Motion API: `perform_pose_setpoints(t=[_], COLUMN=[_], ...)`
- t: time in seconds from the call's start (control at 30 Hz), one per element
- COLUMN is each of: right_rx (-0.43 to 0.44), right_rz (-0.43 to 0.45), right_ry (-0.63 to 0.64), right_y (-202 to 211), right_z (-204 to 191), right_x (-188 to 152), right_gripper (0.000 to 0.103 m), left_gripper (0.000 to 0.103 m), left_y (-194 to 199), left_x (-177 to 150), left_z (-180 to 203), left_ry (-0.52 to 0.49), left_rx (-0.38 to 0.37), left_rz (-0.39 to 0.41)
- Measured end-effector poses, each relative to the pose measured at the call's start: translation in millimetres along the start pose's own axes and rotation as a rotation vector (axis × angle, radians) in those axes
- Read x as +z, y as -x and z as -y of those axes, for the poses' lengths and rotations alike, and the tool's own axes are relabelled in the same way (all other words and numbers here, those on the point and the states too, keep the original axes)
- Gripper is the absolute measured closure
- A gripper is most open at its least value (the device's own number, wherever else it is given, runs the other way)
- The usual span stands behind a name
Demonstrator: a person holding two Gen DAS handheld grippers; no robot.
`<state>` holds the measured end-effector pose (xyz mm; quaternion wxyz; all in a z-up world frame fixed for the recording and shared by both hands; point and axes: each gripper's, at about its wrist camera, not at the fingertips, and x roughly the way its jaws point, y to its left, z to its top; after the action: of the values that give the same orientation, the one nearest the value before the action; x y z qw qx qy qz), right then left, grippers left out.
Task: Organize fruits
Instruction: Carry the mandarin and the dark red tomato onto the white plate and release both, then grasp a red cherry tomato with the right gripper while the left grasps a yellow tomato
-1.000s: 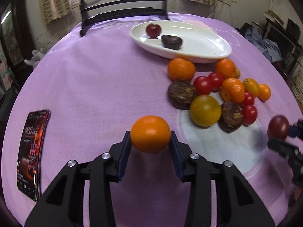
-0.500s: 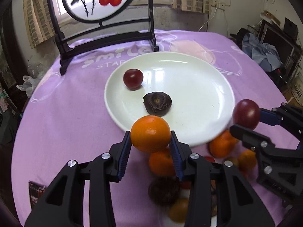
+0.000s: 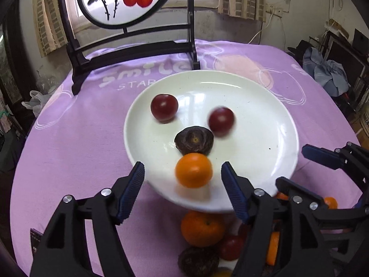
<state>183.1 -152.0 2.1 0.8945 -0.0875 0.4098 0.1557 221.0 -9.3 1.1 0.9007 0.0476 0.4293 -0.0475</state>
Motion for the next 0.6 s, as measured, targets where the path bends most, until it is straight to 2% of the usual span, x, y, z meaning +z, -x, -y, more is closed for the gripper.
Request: perform_pose_setpoints(t=[0.3,0.6], right_rx=[0.001,0.007], right_rz=[0.018,0.011], right_ry=[-0.052,-0.083], right_y=[46,73], right_z=[25,27], right_x=[-46,-91], right_gripper=[0.042,0.042], left_gripper=[0.030,0.030], left_y=[46,70], left_x=[-37,-87], left_z=[6,11], left_ry=[-0.016,-0.018], left_rx=[-0.021,-0.062], left_rz=[0.037,0.011])
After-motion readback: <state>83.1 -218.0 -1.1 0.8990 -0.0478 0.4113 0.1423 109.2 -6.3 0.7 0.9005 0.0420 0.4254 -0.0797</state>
